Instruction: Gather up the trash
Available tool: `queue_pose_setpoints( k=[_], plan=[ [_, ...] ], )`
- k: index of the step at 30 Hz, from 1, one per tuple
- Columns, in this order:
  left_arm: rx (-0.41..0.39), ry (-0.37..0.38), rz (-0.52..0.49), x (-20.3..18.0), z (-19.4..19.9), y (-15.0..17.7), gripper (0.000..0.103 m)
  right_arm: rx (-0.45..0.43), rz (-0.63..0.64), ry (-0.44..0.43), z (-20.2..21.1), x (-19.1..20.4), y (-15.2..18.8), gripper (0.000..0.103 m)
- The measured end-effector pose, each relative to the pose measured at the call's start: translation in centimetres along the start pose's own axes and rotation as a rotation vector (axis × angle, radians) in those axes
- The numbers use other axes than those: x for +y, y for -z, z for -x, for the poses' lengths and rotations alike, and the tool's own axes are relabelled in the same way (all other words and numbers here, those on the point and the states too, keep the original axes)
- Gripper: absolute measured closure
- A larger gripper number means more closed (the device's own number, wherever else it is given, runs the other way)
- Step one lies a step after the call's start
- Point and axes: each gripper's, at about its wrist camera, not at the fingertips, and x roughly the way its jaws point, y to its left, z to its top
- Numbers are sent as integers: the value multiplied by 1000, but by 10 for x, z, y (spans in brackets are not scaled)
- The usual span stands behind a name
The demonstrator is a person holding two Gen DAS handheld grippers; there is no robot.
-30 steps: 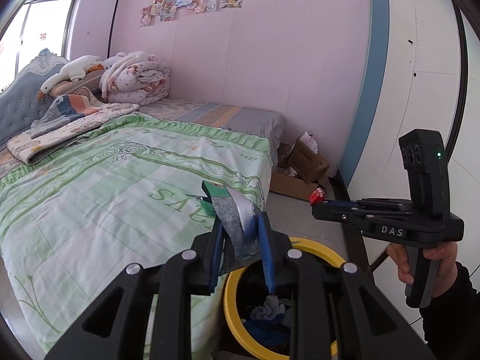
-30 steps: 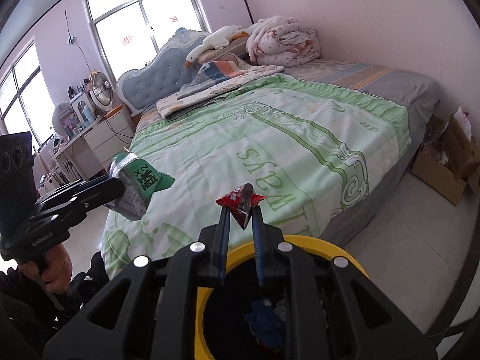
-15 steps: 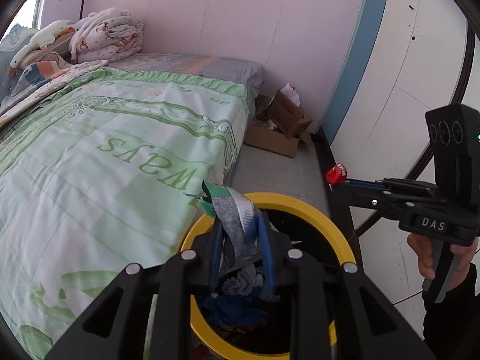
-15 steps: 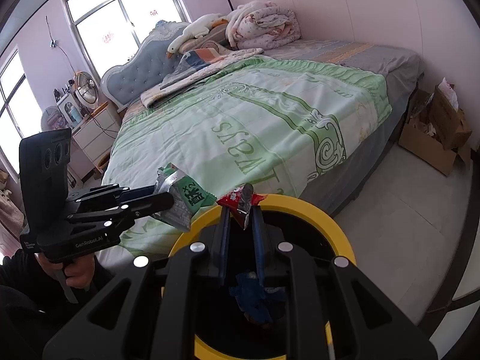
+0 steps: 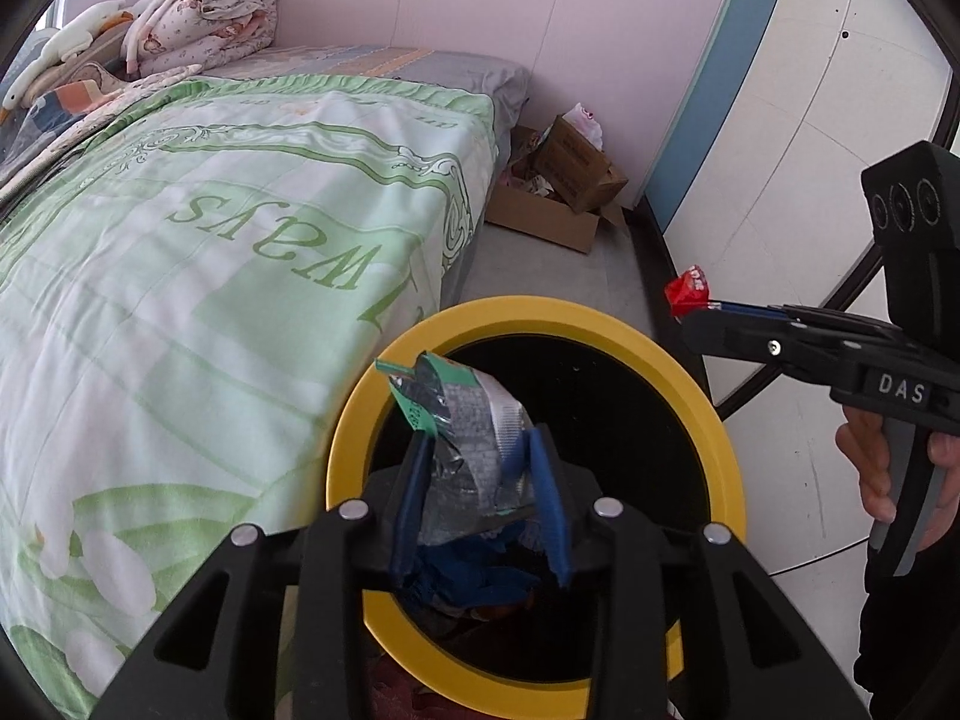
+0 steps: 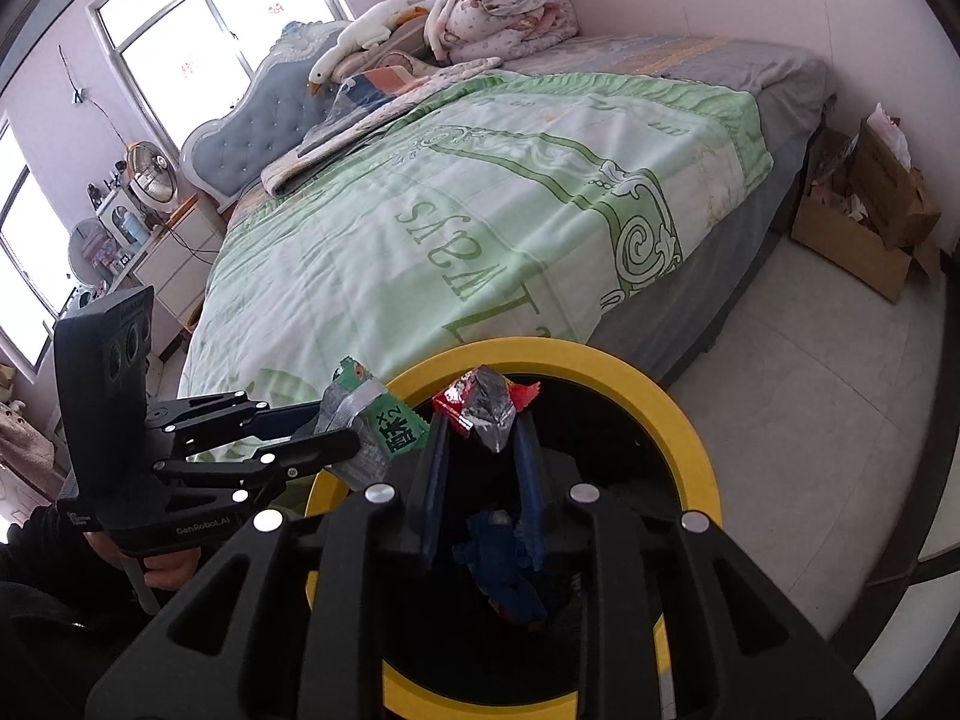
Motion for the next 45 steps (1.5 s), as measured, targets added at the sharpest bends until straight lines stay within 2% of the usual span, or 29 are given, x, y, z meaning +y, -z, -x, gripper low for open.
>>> queue_pose_setpoints(
  k=[7,23,34,45],
  plan=[
    [-8,-9,1,2,8,3,60,-12,-19,3,3,-4,-3,68],
    [-72,-19,44,18,31,2,57,-34,8,1,3,8,-14,67],
    [-126,-90,116,57,63,13,57,-13,80,-33,-20,47,-33,63],
    [-166,-201,221,111,97,35,57,43,180,-67,-68,107,-56,63]
  ],
)
